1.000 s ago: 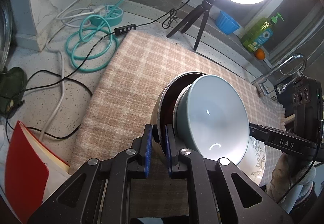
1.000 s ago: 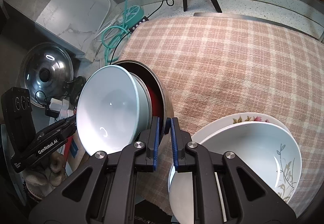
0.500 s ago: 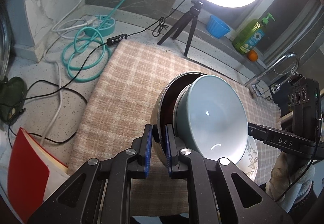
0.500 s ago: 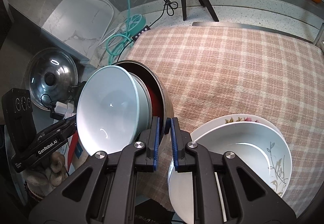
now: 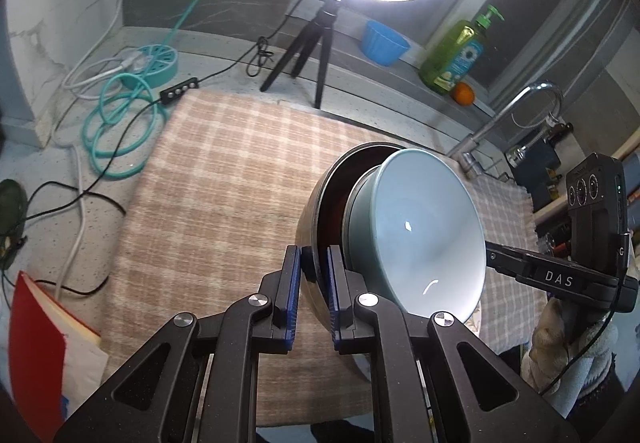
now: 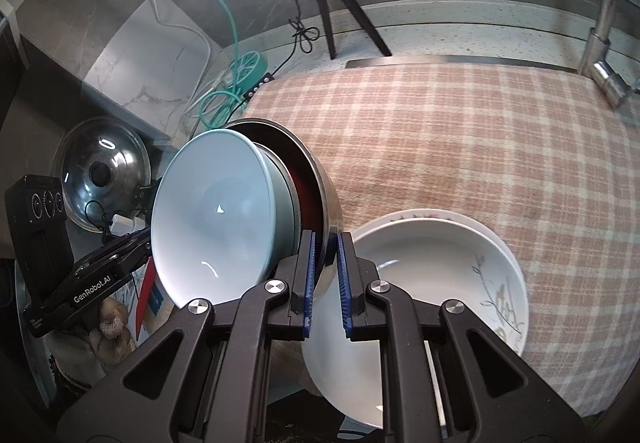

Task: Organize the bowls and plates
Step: 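Carry the nested bowls over the plate stack and lower them onto it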

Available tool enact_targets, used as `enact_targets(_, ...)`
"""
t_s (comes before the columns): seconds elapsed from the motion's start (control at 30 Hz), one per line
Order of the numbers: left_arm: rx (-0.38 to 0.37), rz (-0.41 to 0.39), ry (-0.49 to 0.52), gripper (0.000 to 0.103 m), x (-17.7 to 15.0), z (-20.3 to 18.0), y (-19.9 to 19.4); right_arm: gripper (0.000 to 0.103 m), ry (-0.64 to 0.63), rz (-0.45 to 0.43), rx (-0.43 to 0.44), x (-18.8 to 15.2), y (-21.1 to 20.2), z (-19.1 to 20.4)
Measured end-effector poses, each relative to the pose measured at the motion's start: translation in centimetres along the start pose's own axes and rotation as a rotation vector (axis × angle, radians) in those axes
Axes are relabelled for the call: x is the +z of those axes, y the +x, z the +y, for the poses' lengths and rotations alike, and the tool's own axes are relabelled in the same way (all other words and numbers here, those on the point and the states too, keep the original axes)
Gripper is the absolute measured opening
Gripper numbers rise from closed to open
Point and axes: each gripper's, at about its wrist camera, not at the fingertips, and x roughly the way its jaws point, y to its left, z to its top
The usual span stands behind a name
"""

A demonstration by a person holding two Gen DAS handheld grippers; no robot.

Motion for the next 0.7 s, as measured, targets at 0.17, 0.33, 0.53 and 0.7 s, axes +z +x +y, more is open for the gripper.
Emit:
enact_targets(0.17,-0.029,0.019,0.036,0.009,-0.2,-1.9,0.7,0.012,0.037,-0.016,-0.014,-0.9,-1.5,-1.6)
enact_targets(0.33,-0.055,0.047,0.069,0.01,-0.6,-3.8,1.7,0.012,0.076,-0.023,-0.031,-2.2,-3.0,-3.6)
enact_targets(0.53,-0.078,0.086,0.093,0.01,-1.4,-5.6,2.8,0.012,0.12,-0.026,-0.05,-3.9,-4.4,-5.8)
enact_targets(0.7,-0.09,0.112,0.102,0.01,-2.2,-6.6,3.6,0.012,0.149,-0.024,-0.063,-4.9,-5.1,-7.3)
